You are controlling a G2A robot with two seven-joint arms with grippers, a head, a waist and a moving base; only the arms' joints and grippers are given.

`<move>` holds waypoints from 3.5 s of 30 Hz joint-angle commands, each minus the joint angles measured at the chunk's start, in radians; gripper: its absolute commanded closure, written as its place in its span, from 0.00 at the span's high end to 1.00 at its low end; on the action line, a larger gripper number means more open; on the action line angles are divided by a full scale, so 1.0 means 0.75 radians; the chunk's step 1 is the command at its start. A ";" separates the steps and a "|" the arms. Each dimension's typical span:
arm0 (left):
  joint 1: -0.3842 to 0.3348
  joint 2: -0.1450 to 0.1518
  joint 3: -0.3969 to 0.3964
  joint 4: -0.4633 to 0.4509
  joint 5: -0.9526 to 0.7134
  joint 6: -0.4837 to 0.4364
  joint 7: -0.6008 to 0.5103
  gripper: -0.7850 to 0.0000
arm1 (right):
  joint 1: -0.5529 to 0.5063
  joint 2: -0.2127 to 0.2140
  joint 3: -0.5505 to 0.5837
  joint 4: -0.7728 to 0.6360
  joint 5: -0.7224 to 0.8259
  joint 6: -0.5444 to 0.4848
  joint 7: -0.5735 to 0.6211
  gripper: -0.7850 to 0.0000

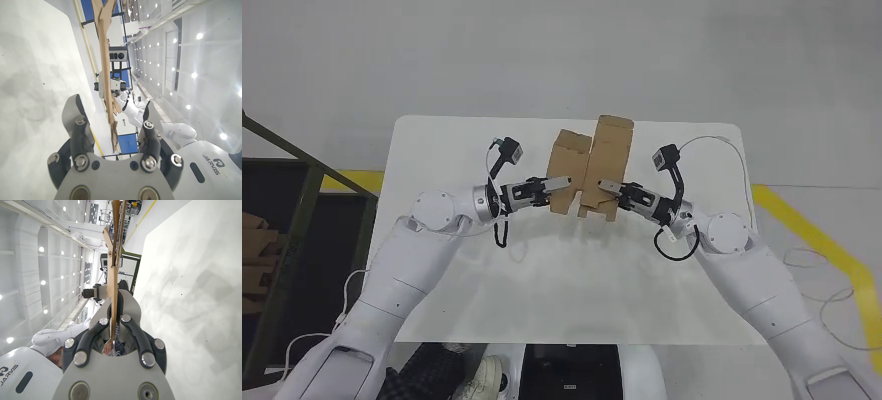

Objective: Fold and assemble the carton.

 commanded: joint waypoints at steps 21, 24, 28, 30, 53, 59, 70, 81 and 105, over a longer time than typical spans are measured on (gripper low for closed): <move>-0.086 0.002 -0.032 0.082 -0.082 0.078 -0.229 0.00 | -0.015 -0.002 0.131 0.017 -0.013 -0.020 0.081 1.00; -0.135 0.016 -0.049 0.113 -0.061 0.109 -0.413 0.00 | -0.001 0.002 0.161 0.048 0.017 -0.047 0.170 1.00; -0.165 0.031 -0.073 0.141 -0.049 0.107 -0.573 0.00 | 0.014 0.005 0.181 0.077 0.048 -0.070 0.286 1.00; -0.177 0.038 -0.077 0.142 -0.036 0.104 -0.658 0.00 | 0.024 0.006 0.185 0.090 0.059 -0.075 0.348 1.00; -0.286 0.276 0.253 -0.023 -0.080 0.088 -0.765 0.00 | 0.232 0.016 -0.026 0.147 0.038 -0.065 0.802 1.00; -0.338 0.323 0.337 -0.015 -0.157 0.067 -0.765 0.00 | 0.277 0.034 -0.133 0.144 0.039 -0.043 0.824 1.00; -0.399 0.368 0.425 -0.023 -0.224 0.067 -0.765 0.00 | 0.348 0.058 -0.338 0.135 0.070 -0.080 0.787 0.49; -0.431 0.385 0.460 -0.004 -0.223 0.064 -0.762 0.00 | 0.425 0.082 -0.499 0.135 0.122 -0.142 0.725 0.11; -0.262 0.403 0.227 0.058 -0.491 -0.222 -0.429 1.00 | 0.416 0.169 -0.464 0.251 0.486 -0.199 0.667 0.00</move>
